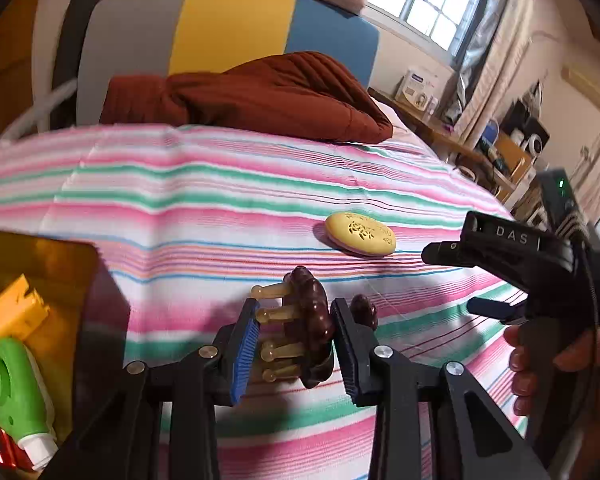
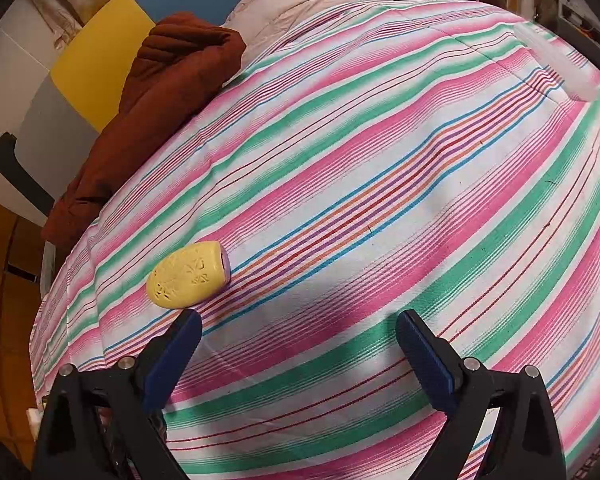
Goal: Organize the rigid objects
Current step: 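Grasp the yellow oval block with the right tool while the left tool holds the clip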
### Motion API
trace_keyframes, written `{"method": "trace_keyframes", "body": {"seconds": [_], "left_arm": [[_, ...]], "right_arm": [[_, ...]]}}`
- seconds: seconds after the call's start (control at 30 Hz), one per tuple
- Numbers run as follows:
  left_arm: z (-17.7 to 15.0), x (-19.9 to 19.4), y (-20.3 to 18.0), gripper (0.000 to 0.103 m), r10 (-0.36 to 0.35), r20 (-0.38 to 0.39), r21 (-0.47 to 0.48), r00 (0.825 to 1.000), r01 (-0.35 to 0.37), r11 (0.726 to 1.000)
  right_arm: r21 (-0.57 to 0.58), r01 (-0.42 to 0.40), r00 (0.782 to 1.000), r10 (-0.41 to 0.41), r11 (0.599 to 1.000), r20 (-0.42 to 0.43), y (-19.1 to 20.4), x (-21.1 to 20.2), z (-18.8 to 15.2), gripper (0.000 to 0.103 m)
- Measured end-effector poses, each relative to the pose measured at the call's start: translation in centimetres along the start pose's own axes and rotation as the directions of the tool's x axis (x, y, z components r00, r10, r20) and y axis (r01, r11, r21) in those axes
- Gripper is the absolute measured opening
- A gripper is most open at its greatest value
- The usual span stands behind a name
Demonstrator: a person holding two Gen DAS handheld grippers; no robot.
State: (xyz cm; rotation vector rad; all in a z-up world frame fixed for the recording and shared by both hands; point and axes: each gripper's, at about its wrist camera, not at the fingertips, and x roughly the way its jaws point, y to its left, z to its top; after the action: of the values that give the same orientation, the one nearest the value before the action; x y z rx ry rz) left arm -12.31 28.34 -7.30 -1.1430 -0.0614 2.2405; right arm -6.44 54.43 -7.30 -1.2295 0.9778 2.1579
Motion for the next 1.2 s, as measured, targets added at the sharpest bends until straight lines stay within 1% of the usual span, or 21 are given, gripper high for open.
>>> {"method": "trace_keyframes", "body": {"seconds": [0.07,0.13,0.23,0.27,0.33,0.43,0.5,0.53,0.67,0.73,0.77,0.8,0.87,0.97,1.13,1.2], "left_arm": [[-0.1,-0.4,0.6,0.036,-0.006,0.001,-0.012,1.000,0.006,1.000],[-0.5,-0.5,0.7,0.036,-0.002,0.001,0.000,1.000,0.002,1.000],[-0.9,-0.6,0.7,0.036,-0.020,-0.008,-0.008,1.000,0.020,1.000],[-0.9,-0.7,0.7,0.036,-0.021,-0.010,-0.005,1.000,0.021,1.000],[-1.1,-0.7,0.5,0.036,-0.018,-0.013,0.006,1.000,0.018,1.000],[-1.7,-0.3,0.1,0.035,0.013,-0.044,0.049,0.999,-0.011,0.999],[-2.1,0.0,-0.2,0.034,0.024,-0.064,0.063,0.998,-0.020,0.998],[-2.3,0.1,-0.1,0.034,0.024,-0.067,0.062,0.997,-0.019,0.998],[-2.4,0.0,-0.2,0.034,0.022,-0.055,0.061,0.998,-0.019,0.998],[-2.4,0.1,-0.2,0.034,0.020,-0.055,0.062,0.998,-0.017,0.998],[-2.4,0.1,-0.2,0.034,0.021,-0.055,0.063,0.998,-0.018,0.998],[-2.4,0.1,-0.2,0.034,0.021,-0.054,0.062,0.998,-0.017,0.998],[-2.5,0.1,-0.2,0.034,0.022,-0.055,0.061,0.998,-0.018,0.998],[-2.3,0.1,-0.2,0.034,0.011,-0.068,0.043,0.998,-0.008,0.999],[-1.9,-1.0,-0.1,0.034,0.000,-0.060,0.029,0.998,0.002,1.000],[-1.8,-1.8,-0.1,0.034,-0.008,-0.051,0.034,0.999,0.010,0.999]], "right_arm": [[-0.005,-0.006,1.000,0.006,1.000,0.008,0.1,-0.1,0.1,0.098],[-0.019,-0.014,1.000,0.014,1.000,0.019,0.5,-0.3,0.1,0.098],[-0.082,-0.063,0.997,0.066,0.995,0.035,2.1,-0.6,0.1,0.099],[-0.106,-0.070,0.996,0.075,0.992,0.039,2.7,-0.6,0.0,0.102],[-0.165,-0.060,0.997,0.068,0.984,0.046,4.0,-0.1,0.1,0.103],[-0.242,-0.045,0.998,0.056,0.969,0.041,5.6,1.1,0.3,0.103],[-0.278,-0.019,0.998,0.032,0.961,0.045,6.0,1.9,0.5,0.103],[-0.287,-0.022,0.999,0.035,0.958,0.041,6.1,2.3,0.8,0.103],[-0.349,-0.013,0.999,0.029,0.937,0.038,7.3,3.4,0.8,0.102],[-0.361,-0.018,0.998,0.039,0.932,0.051,7.6,3.7,0.9,0.102],[-0.367,-0.023,0.998,0.045,0.930,0.052,7.8,3.8,1.0,0.100],[-0.387,-0.022,0.998,0.045,0.922,0.051,8.1,4.1,1.0,0.093],[-0.423,-0.022,0.999,0.035,0.906,0.023,8.6,4.7,0.7,0.087],[-0.449,-0.026,0.999,0.040,0.893,0.023,9.1,4.5,0.3,0.073],[-0.441,-0.043,0.999,0.050,0.896,0.003,8.8,4.3,0.3,0.073],[-0.428,-0.046,0.999,0.050,0.902,-0.003,8.7,4.1,0.3,0.069]]}}
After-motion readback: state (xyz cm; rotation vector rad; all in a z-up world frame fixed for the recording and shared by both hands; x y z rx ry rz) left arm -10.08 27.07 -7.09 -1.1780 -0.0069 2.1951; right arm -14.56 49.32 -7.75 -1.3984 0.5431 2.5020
